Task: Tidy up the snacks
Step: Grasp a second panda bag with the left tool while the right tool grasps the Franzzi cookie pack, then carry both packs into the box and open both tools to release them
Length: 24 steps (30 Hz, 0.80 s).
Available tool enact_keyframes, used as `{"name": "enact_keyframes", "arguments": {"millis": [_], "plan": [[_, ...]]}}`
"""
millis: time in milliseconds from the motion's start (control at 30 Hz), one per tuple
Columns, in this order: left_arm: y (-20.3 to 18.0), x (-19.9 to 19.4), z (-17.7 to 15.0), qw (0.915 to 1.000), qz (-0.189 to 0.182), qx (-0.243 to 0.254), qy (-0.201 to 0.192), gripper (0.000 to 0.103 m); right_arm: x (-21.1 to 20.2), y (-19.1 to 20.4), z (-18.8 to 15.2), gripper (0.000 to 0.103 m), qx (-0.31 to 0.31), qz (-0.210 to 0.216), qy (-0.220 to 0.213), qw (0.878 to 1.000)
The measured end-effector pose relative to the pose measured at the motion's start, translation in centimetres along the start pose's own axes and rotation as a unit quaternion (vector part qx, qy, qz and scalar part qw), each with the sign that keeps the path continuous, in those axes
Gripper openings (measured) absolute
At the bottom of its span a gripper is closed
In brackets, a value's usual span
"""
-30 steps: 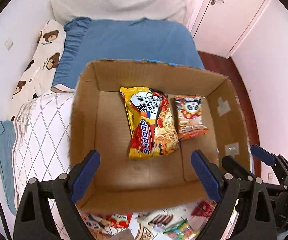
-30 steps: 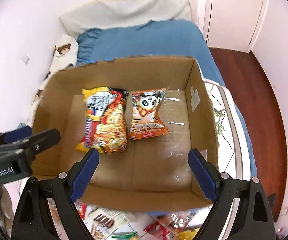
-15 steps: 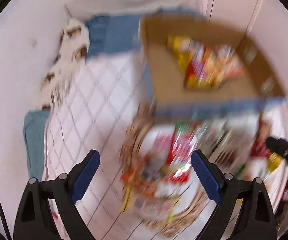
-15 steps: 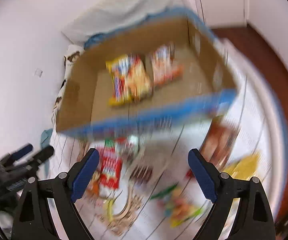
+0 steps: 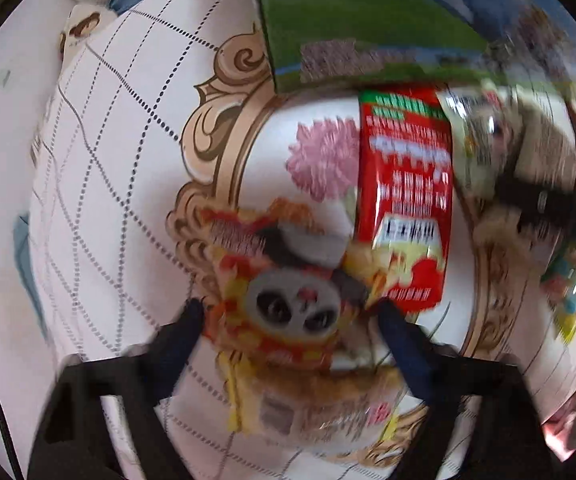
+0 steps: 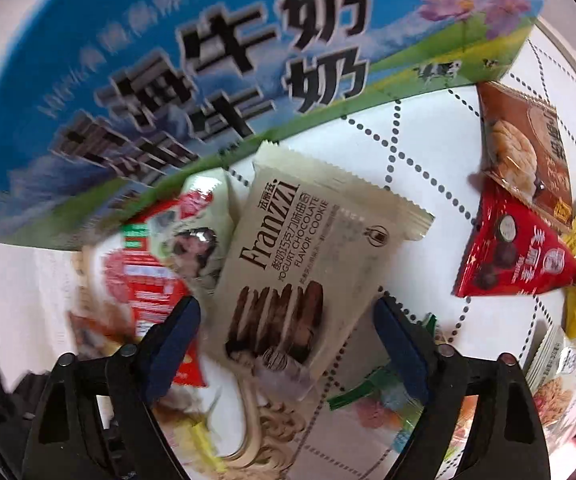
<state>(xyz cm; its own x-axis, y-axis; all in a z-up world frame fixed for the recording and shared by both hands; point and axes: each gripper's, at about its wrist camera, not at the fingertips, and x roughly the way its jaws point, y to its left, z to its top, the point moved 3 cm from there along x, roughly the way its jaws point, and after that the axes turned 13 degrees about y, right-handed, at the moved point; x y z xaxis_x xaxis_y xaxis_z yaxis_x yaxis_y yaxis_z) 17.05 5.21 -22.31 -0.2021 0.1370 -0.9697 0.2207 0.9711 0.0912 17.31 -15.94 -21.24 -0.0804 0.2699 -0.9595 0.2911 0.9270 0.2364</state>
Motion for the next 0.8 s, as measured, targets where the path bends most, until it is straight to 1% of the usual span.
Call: {"name": "enact_keyframes", "arguments": {"millis": [33, 100, 167, 200, 267, 300, 333, 367, 400, 500, 533, 567, 600, 633, 667, 700, 733, 800], "plan": [[0.4, 0.0, 0.2, 0.9998, -0.011, -0.015, 0.001, 0.062, 0.0, 0.3, 0.0, 0.078, -0.012, -0.007, -0.004, 1.000], [1.6, -0.1, 0.5, 0.9971, -0.048, -0.058, -0.002, 0.061, 0.0, 1.2, -0.5, 0.068, -0.056, -0.032, -0.004, 0.998], [2.7, 0.1, 0.5, 0.9928, -0.078, -0.091, 0.003, 0.061, 0.0, 2.0, -1.1, 0.068, -0.116, -0.061, 0.006, 0.991], [3.3, 0.4, 0.5, 0.9905, -0.090, -0.104, 0.007, 0.061, 0.0, 2.3, -1.5, 0.068, -0.150, -0.079, 0.014, 0.985], [4.2, 0.9, 0.7, 0.9861, -0.112, -0.123, 0.012, 0.061, 0.0, 2.7, -2.3, 0.068, -0.194, -0.112, 0.024, 0.974], [4.6, 1.3, 0.9, 0.9842, -0.119, -0.131, 0.013, 0.063, 0.1, 2.7, -2.7, 0.068, -0.212, -0.125, 0.029, 0.969], [4.9, 1.8, 1.1, 0.9835, -0.124, -0.131, 0.016, 0.064, 0.2, 2.7, -3.0, 0.069, -0.215, -0.131, 0.030, 0.967], [5.1, 2.2, 1.3, 0.9831, -0.128, -0.129, 0.021, 0.064, 0.1, 2.5, -3.1, 0.070, -0.211, -0.128, 0.029, 0.969], [5.3, 2.6, 1.4, 0.9830, -0.131, -0.127, 0.023, 0.064, 0.1, 2.4, -3.1, 0.072, -0.201, -0.119, 0.029, 0.972], [5.4, 2.8, 1.6, 0.9842, -0.126, -0.123, 0.017, 0.064, 0.0, 0.9, -2.4, 0.074, -0.138, -0.074, 0.034, 0.987], [5.0, 2.7, 1.5, 0.9845, -0.123, -0.124, 0.014, 0.063, 0.2, 0.6, -2.2, 0.074, -0.122, -0.063, 0.033, 0.990], [4.9, 2.5, 1.5, 0.9847, -0.120, -0.126, 0.010, 0.062, 0.3, 0.4, -2.2, 0.075, -0.108, -0.056, 0.027, 0.992], [4.3, 2.2, 1.2, 0.9849, -0.115, -0.129, 0.003, 0.054, 0.4, 0.3, -2.2, 0.075, -0.102, -0.052, 0.021, 0.993], [3.8, 1.4, 0.1, 0.9853, -0.109, -0.131, -0.002, 0.050, 0.5, 0.4, -2.1, 0.073, -0.098, -0.054, 0.016, 0.994], [3.8, 1.3, -0.1, 0.9853, -0.108, -0.132, -0.003, 0.049, 0.3, 0.2, -1.8, 0.071, -0.096, -0.058, 0.011, 0.994], [4.0, 0.8, -0.5, 0.9849, -0.107, -0.135, -0.004, 0.049, 0.3, 0.1, -1.7, 0.062, -0.097, -0.068, 0.006, 0.993], [4.1, 0.4, -1.1, 0.9844, -0.110, -0.137, -0.004, 0.049, 0.3, 0.1, -2.0, 0.060, -0.102, -0.079, 0.001, 0.992], [4.2, 0.2, -1.8, 0.9823, -0.125, -0.139, -0.004, 0.048, 0.2, 0.4, -2.7, 0.059, -0.113, -0.075, -0.008, 0.991]]}}
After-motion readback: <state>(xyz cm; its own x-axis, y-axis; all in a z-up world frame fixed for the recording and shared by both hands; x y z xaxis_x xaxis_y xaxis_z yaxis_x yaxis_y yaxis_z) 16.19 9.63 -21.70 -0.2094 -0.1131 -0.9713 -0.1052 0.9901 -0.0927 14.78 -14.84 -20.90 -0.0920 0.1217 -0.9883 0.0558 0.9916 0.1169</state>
